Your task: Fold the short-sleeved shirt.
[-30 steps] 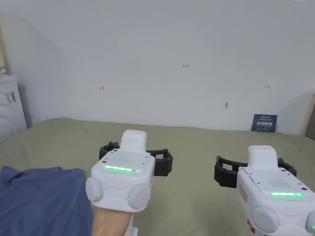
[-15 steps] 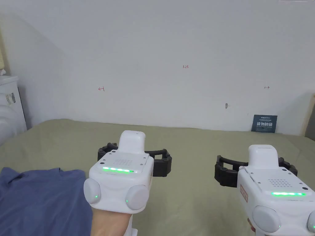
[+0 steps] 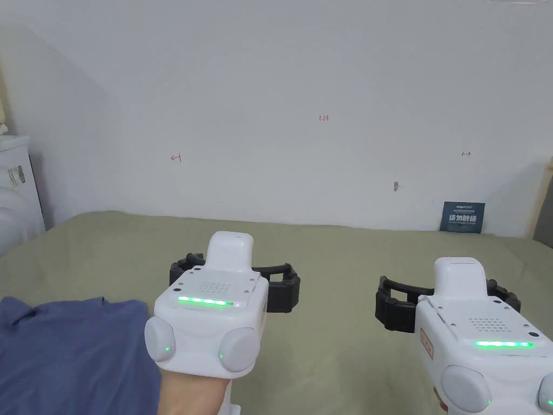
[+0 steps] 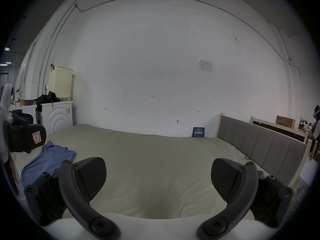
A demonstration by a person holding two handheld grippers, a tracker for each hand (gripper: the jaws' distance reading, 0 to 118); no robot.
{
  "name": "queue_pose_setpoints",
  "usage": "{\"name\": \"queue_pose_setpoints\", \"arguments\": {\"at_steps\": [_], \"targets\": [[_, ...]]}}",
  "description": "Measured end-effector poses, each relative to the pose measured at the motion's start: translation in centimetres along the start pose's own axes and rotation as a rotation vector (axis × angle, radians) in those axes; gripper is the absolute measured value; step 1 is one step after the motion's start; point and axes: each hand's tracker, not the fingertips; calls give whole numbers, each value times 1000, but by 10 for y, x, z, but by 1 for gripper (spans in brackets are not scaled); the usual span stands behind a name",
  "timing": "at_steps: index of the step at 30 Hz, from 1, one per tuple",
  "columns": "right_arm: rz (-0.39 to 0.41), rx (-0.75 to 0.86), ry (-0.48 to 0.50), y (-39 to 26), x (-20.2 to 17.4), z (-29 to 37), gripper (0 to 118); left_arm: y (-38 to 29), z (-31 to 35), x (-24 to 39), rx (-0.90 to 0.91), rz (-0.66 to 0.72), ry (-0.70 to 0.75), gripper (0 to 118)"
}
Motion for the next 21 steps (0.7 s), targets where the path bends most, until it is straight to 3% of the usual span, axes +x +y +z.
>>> {"name": "queue_pose_setpoints", "arguments": {"at_steps": [21], "targets": [[11,0,3,-2,-2,1,118,-3,1,1,1,-7,1,118]]}}
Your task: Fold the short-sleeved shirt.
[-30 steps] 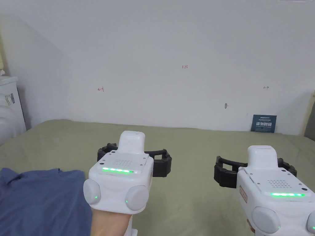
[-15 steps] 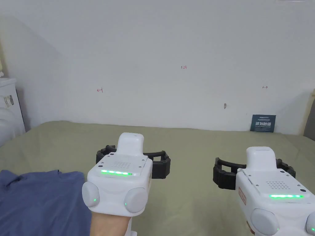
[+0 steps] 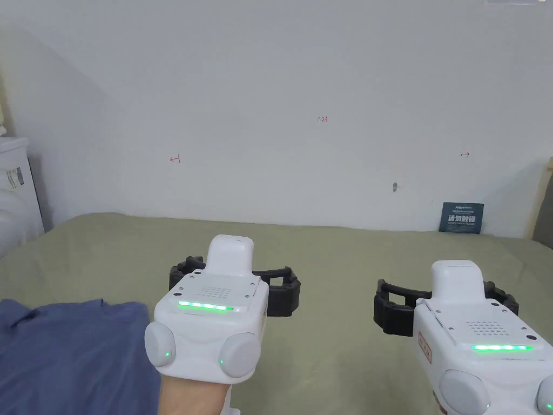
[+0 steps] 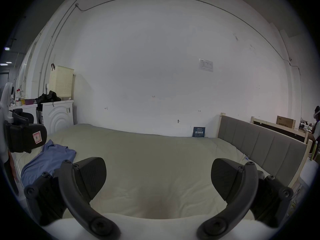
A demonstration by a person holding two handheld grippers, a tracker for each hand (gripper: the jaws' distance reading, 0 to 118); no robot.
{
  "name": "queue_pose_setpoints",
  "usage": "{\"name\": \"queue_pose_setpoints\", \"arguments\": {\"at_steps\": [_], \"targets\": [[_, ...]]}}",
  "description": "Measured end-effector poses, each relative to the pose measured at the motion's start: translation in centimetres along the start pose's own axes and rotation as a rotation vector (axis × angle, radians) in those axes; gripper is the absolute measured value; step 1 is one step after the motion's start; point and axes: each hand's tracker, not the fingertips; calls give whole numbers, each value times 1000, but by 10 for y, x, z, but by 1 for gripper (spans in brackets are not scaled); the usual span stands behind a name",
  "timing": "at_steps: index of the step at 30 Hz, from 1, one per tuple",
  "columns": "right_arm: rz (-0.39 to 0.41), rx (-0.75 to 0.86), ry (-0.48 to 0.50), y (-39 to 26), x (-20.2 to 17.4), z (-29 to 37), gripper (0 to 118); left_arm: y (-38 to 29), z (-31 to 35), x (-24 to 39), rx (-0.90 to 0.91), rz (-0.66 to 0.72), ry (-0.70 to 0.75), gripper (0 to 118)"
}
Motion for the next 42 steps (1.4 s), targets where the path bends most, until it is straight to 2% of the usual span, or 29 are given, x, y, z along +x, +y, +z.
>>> {"name": "queue_pose_setpoints", "arguments": {"at_steps": [15,42], "targets": [[16,27,0,2,-2,1,118,0,1,0,11,11,-1,118],[-12,28,-19,4,4,4,118,3,3,-3,11,23,-4,118]]}}
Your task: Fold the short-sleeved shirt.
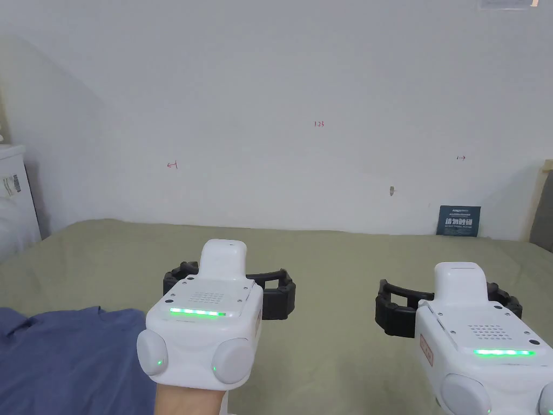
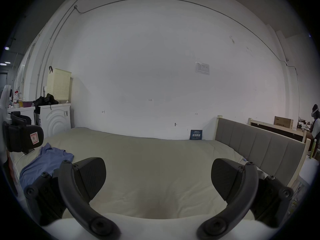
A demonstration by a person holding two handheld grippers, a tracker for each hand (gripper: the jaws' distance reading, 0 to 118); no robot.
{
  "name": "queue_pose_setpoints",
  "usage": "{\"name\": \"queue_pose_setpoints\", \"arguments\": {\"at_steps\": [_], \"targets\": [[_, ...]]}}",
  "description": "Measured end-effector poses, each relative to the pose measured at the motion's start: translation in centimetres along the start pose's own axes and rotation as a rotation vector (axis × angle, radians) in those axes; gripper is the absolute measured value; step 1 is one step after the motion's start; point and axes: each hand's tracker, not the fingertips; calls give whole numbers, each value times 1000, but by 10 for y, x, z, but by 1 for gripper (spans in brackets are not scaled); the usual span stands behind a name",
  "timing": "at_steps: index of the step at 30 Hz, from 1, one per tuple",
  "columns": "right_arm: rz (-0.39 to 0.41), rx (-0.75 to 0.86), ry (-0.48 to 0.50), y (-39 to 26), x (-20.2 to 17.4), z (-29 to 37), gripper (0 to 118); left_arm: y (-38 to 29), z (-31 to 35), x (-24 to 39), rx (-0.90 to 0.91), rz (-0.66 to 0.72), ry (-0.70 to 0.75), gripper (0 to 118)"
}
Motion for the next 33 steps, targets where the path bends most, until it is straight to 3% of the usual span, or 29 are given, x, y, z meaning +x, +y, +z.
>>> {"name": "queue_pose_setpoints", "arguments": {"at_steps": [33], "targets": [[22,-6,4,-5,-5,-3,118,-2,0,-1,-13,-3,0,118]]}}
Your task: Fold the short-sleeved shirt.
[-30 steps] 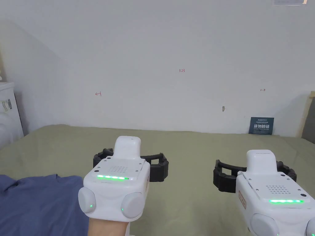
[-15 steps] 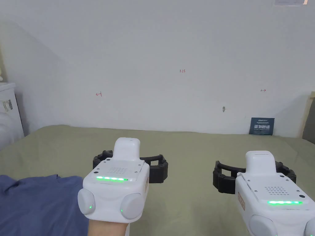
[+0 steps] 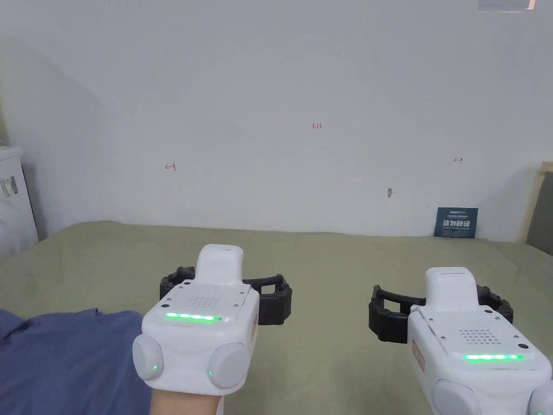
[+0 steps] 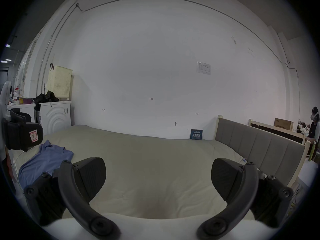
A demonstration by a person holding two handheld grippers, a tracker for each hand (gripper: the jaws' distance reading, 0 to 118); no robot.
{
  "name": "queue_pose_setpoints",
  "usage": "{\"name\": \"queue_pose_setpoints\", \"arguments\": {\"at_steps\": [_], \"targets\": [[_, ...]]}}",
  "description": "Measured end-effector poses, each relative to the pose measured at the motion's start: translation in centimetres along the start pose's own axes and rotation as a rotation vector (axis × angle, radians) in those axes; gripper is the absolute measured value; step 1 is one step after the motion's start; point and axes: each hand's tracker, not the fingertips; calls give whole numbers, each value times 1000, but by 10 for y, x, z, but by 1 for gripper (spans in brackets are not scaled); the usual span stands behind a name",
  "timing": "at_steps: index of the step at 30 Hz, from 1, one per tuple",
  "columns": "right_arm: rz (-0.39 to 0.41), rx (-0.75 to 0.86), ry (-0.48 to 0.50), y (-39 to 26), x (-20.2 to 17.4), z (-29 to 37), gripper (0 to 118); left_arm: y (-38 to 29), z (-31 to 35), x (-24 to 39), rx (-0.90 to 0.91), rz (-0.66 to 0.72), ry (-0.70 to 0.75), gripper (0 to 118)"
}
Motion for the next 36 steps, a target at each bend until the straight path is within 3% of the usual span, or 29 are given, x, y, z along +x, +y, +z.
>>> {"name": "queue_pose_setpoints", "arguments": {"at_steps": [29,31,32,33,34,36], "targets": [[1,3,-7,6,2,-1,118,4,1,-1,1,6,-5,118],[2,7,-18,8,2,0,111,3,1,-2,-1,-2,3,116],[0,6,-15,8,3,1,94,3,1,-2,-5,-4,-5,104],[0,5,-17,8,3,2,39,3,2,-3,-4,-3,-5,56],[5,12,-25,8,3,3,1,2,2,-2,-4,-7,-3,3],[43,6,-119,5,1,0,0,-1,-1,1,-7,-18,23,1]]}}
